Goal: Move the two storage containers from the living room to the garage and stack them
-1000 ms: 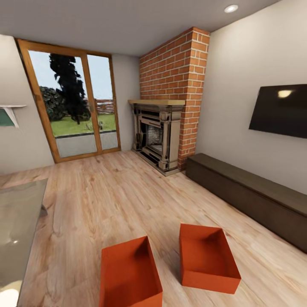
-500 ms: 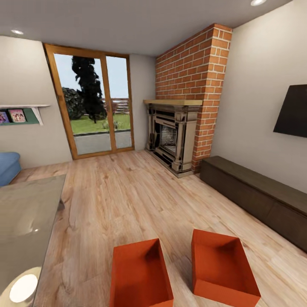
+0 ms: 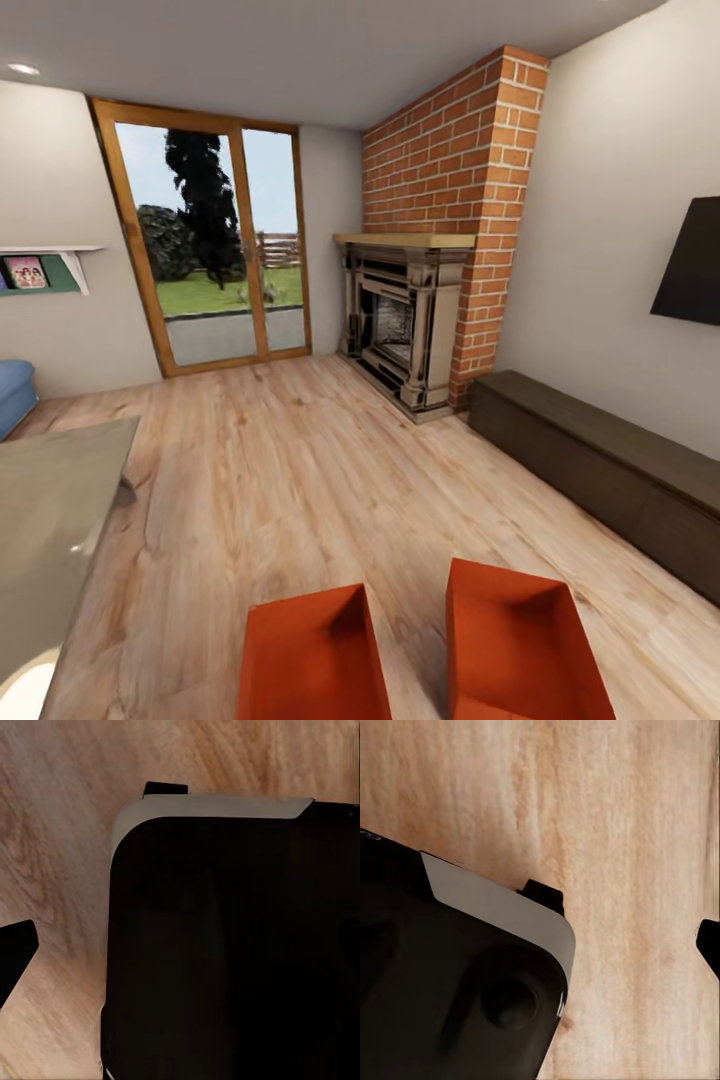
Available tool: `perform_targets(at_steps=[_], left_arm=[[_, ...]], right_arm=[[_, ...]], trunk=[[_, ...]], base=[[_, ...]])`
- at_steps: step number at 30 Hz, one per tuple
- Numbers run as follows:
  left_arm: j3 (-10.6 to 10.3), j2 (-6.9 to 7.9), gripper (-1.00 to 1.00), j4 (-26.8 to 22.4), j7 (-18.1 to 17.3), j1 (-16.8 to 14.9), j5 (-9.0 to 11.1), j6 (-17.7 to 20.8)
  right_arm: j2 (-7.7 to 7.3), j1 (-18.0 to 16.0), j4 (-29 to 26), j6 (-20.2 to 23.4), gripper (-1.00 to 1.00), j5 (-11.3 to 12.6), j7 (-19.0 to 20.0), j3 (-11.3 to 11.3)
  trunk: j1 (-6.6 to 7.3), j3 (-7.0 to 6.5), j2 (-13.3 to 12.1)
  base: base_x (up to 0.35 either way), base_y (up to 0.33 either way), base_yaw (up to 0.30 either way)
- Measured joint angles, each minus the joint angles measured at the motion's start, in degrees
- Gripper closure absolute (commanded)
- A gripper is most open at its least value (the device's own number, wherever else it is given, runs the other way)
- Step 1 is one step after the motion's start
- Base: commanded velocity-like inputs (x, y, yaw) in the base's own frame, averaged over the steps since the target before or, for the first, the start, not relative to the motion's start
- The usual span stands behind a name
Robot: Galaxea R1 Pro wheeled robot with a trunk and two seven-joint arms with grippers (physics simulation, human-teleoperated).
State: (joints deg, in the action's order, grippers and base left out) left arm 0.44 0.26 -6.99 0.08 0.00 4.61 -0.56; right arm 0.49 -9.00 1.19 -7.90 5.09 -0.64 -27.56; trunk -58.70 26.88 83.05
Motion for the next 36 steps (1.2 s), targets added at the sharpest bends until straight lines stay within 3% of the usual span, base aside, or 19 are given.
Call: perform_targets(at_steps=[6,36], left_arm=[[0.0,0.0,-1.0,-0.1,0.0,0.0,0.0,0.0],[0.0,0.0,-1.0,-0.1,0.1,0.0,0.0,0.0]], right_arm=[[-0.07,0.0,0.0,-0.1,-1.0,0.0,0.0,0.0],[-0.08,0.0,0.0,-0.1,-1.0,-0.1,0.0,0.0]], trunk=[[-0.02,0.0,0.0],[-0.03,0.0,0.0]], base=[[0.172,-0.072,0.193],[0.002,-0.001,0.269]])
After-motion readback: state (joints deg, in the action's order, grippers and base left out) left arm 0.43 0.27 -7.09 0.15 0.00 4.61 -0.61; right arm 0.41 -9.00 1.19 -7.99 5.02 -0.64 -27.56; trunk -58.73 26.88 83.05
